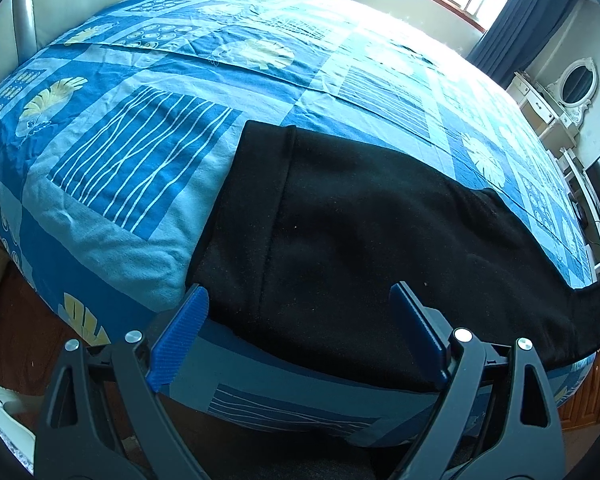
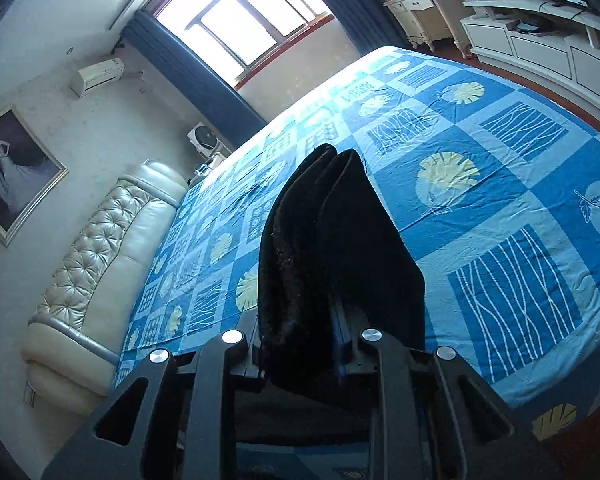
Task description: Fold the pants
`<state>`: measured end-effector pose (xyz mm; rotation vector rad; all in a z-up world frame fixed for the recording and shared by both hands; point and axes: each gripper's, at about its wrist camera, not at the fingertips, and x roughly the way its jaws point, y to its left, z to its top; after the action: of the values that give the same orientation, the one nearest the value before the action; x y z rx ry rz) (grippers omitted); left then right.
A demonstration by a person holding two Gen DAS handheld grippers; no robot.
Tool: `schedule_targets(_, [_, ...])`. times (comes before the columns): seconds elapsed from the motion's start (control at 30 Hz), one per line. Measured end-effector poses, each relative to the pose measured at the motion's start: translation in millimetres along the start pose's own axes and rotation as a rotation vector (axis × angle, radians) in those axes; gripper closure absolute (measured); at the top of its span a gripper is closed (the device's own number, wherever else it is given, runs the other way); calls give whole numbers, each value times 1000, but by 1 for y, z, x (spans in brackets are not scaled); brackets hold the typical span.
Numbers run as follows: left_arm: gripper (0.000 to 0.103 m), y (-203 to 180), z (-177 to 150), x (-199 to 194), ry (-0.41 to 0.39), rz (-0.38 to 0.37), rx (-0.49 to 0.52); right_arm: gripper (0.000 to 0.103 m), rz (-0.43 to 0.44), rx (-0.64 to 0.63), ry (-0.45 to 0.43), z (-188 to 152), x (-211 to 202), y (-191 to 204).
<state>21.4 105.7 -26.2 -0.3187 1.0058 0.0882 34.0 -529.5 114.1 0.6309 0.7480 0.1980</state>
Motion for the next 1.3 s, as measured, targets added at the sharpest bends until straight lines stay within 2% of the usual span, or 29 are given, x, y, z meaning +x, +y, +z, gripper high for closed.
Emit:
schedule_targets(0.17, [11, -7, 0, -3, -3, -17, 21, 79, 28, -96, 90, -28, 60, 56])
schedule_targets(0.37, [11, -8, -1, -3, 6, -36, 15, 79, -17, -181, 217, -82, 133, 93])
schedule_targets(0.6, [11, -8, -2, -3, 9, -52, 2, 80, -147, -302, 336, -141, 189, 108])
schedule_targets(0.7, [11, -10, -3, -2, 11, -53, 10, 80, -225, -417, 359, -164, 201, 119])
schedule_targets(0.83, [11, -11, -4, 0, 14, -50, 18, 79, -285, -514, 391, -185, 210, 125])
schedule_targets(0.93, [11, -9, -4, 3, 23, -49, 10, 73, -267, -496, 397, -193, 210, 123])
schedule_targets(1.03, [11, -7, -5, 4, 26, -51, 4, 66, -199, -425, 416, -194, 209, 121])
schedule_targets(1.17, [11, -6, -5, 5, 24, -49, 6, 62, -129, -378, 441, -200, 209, 124])
schedule_targets(1.3, [11, -4, -4, 4, 21, -53, 2, 56, -124, -380, 442, -206, 210, 129])
